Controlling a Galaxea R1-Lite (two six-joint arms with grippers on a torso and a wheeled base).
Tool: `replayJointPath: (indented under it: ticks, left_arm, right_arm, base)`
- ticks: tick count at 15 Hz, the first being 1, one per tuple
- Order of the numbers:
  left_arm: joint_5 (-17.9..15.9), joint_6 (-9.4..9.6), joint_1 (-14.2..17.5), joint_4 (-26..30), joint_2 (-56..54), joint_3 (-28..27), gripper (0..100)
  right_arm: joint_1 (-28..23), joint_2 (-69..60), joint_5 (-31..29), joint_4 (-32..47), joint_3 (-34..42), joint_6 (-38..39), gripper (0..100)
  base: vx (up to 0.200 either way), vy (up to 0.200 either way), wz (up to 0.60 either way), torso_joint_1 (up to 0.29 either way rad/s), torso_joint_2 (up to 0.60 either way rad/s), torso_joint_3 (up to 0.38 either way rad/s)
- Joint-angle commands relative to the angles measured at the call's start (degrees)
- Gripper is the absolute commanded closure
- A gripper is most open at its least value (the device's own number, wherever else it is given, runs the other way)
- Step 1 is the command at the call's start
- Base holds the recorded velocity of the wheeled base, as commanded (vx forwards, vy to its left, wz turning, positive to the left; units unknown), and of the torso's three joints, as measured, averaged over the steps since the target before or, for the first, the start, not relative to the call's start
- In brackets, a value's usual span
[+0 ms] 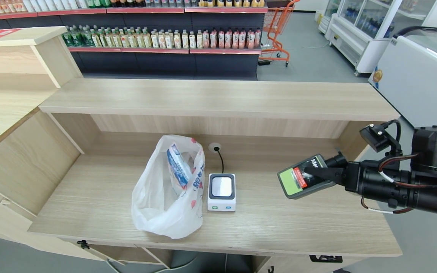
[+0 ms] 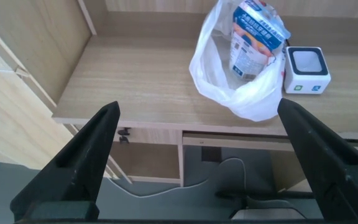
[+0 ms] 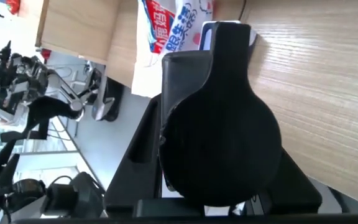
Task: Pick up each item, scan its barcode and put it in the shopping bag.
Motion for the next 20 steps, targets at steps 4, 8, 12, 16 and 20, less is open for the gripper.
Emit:
replayJointPath:
  ticks: [4,8,12,16,20]
  left_arm:
    - [0.05,-0.16,-0.02,-0.01,-0.02,0.0,0]
    - [0.05,-0.16,-0.02,-0.01,-0.02,0.0,0]
    - [0.05,-0.16,-0.02,-0.01,-0.02,0.0,0]
    - [0.05,-0.16,-0.02,-0.01,-0.02,0.0,0]
    - [0.05,-0.16,-0.02,-0.01,-0.02,0.0,0]
  right_arm:
    - [0.21,10.03,-2.92,0.08,-4.02,-6.02,100]
    - [1.44,18.38,-7.66,0.0,-9.12,-6.54,100]
    - [5.04,23.22,-9.6,-0.35,-12.72,-6.54,100]
    - [8.91,26.56,-12.23,-0.35,-16.68,-6.46,100]
    - [9.61,29.54,-13.55,-0.09,-20.28,-6.54,100]
  base:
    - [0.0,0.1,0.0,0.002,0.0,0.001]
    - [0.0,0.0,0.0,0.0,0.0,0.0]
    - [0.0,0.0,0.0,0.0,0.0,0.0]
    - [0.0,0.0,0.0,0.0,0.0,0.0]
    - [0.0,0.0,0.0,0.0,0.0,0.0]
